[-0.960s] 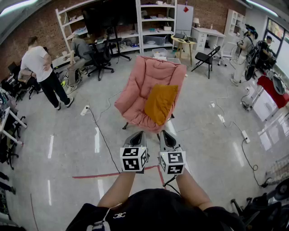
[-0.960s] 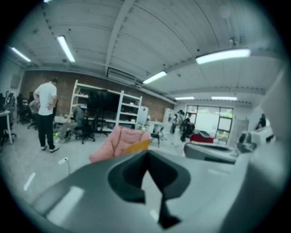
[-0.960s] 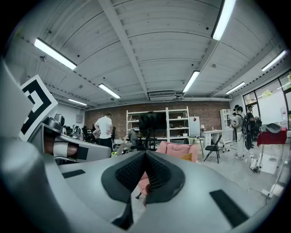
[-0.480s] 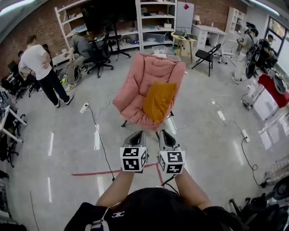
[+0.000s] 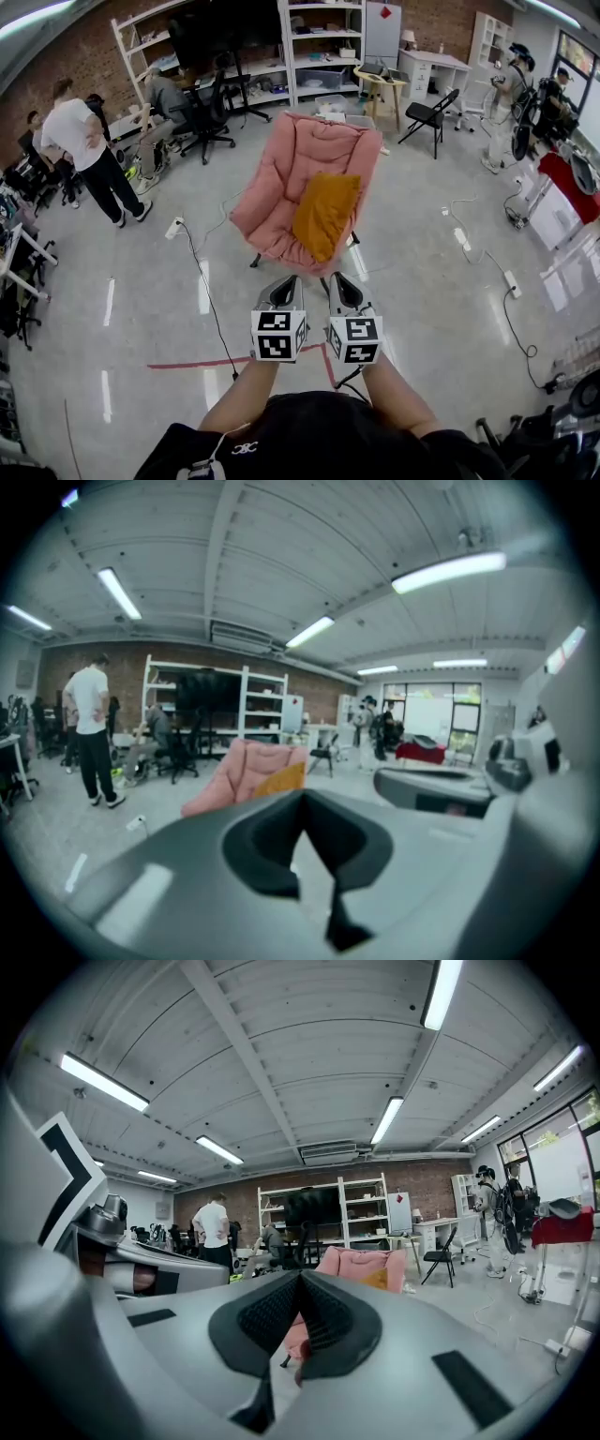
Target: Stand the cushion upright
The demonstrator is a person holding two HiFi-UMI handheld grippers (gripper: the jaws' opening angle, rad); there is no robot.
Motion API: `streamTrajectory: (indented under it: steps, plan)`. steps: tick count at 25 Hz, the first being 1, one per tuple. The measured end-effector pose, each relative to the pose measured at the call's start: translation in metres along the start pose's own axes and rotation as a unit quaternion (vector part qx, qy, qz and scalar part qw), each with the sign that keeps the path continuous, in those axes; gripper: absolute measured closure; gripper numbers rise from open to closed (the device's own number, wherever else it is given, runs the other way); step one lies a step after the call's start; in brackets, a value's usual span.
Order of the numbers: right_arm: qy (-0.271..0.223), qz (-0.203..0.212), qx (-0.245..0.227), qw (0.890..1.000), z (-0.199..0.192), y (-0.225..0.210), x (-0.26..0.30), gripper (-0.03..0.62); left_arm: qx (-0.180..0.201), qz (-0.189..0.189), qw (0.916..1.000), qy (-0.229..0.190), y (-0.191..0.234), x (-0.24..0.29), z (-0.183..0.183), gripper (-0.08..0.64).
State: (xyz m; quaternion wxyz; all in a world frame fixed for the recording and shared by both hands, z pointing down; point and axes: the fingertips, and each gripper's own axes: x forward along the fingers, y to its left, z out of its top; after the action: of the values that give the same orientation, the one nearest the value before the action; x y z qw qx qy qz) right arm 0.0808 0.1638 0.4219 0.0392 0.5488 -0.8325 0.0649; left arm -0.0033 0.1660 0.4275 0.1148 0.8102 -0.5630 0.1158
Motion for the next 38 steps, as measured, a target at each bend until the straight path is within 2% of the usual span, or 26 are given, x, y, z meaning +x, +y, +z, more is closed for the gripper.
streamTrajectory:
  steps: [8,19,28,38]
  plan:
    - [0.013,0.008,0.009,1.0,-0.01,-0.02,0.009,0.603,-0.015,0.005,0.9998,0.014,-0.007,0.015,-0.011,0.563]
    - [0.026,0.007,0.004,1.0,-0.021,-0.028,0.043,0.603,-0.033,-0.001,0.9994,0.01,0.016,0.047,-0.013,0.563]
    - [0.036,-0.013,0.011,0.999,-0.024,-0.049,0.101,0.603,-0.039,-0.025,0.9989,0.003,0.045,0.107,0.001,0.563]
    - [0.053,-0.032,0.011,0.998,-0.017,-0.059,0.196,0.603,-0.043,-0.044,0.9981,0.01,0.103,0.183,0.027,0.563]
